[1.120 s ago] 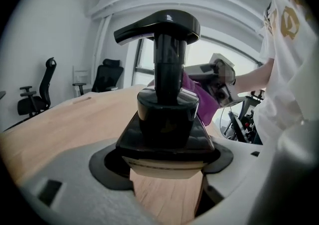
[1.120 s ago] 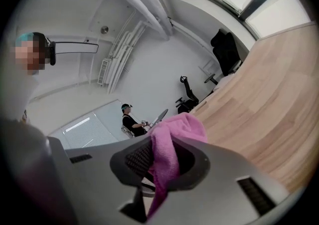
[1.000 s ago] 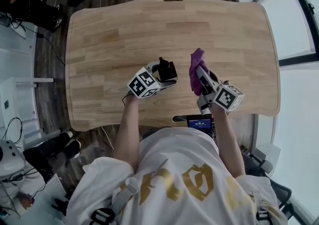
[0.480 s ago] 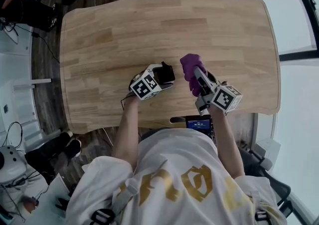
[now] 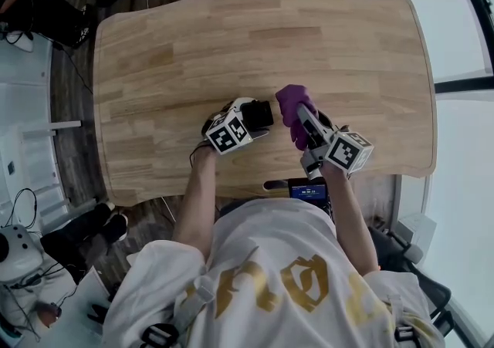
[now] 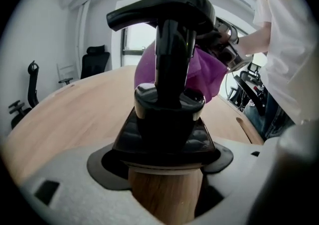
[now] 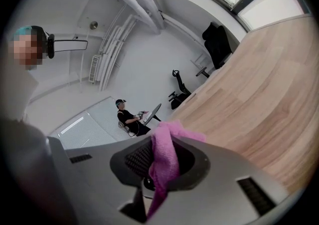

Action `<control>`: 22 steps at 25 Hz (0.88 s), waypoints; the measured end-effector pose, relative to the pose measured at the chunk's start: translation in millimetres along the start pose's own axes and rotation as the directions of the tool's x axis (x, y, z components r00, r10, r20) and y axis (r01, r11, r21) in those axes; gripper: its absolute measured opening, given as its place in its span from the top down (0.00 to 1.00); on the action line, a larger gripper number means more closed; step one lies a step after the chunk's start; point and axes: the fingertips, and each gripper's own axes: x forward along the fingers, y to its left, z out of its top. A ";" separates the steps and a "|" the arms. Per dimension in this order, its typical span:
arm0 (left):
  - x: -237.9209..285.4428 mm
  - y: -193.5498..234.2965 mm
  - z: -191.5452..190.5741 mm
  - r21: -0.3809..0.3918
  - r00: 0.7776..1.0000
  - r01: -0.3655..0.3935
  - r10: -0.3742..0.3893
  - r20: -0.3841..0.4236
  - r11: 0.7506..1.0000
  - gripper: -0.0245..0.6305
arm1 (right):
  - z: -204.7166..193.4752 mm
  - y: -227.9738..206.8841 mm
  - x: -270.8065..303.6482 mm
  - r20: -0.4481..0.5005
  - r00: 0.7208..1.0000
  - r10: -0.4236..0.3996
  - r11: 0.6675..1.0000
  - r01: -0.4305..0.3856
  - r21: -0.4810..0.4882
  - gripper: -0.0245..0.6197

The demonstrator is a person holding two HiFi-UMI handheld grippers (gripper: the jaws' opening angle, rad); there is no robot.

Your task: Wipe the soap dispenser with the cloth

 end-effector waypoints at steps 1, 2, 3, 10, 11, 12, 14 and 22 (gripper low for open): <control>0.8 -1.2 -1.5 0.018 1.000 -0.005 0.005 -0.013 1.000 0.44 | 0.2 1.4 0.5 -0.001 1.000 0.002 1.000 -0.002 -0.001 0.88; 1.5 -2.1 -2.8 0.027 1.000 -0.011 0.011 -0.022 1.000 0.44 | 0.3 3.1 0.5 -0.002 1.000 0.004 1.000 -0.004 -0.002 0.88; 1.7 -2.7 -3.4 0.027 1.000 -0.015 0.016 -0.026 1.000 0.44 | 0.5 4.9 0.3 -0.002 1.000 0.007 1.000 -0.007 -0.005 0.88; -1.3 -3.2 -4.3 -0.014 0.998 -0.002 0.001 -0.056 1.000 0.41 | 1.9 11.4 -5.0 -0.004 1.000 0.005 1.000 -0.005 -0.024 0.88; -2.5 -4.0 -3.9 -0.020 0.998 -0.001 0.000 -0.057 1.000 0.41 | 2.0 12.4 -6.2 -0.003 1.000 0.006 1.000 -0.006 -0.024 0.88; -3.8 -5.2 -3.0 -0.025 0.998 0.000 -0.001 -0.056 1.000 0.41 | 2.1 13.3 -7.2 -0.002 1.000 0.009 1.000 -0.009 -0.026 0.88; -5.9 -7.9 -1.4 -0.032 0.999 -0.003 0.001 -0.048 0.999 0.40 | 1.8 15.0 -9.2 -0.004 1.000 0.013 0.999 -0.013 -0.030 0.88; -37.4 -4.6 -14.0 -0.121 0.993 -0.109 0.105 -0.045 0.987 0.40 | 3.5 29.9 -9.0 -0.018 1.000 0.017 0.996 -0.018 -0.082 0.88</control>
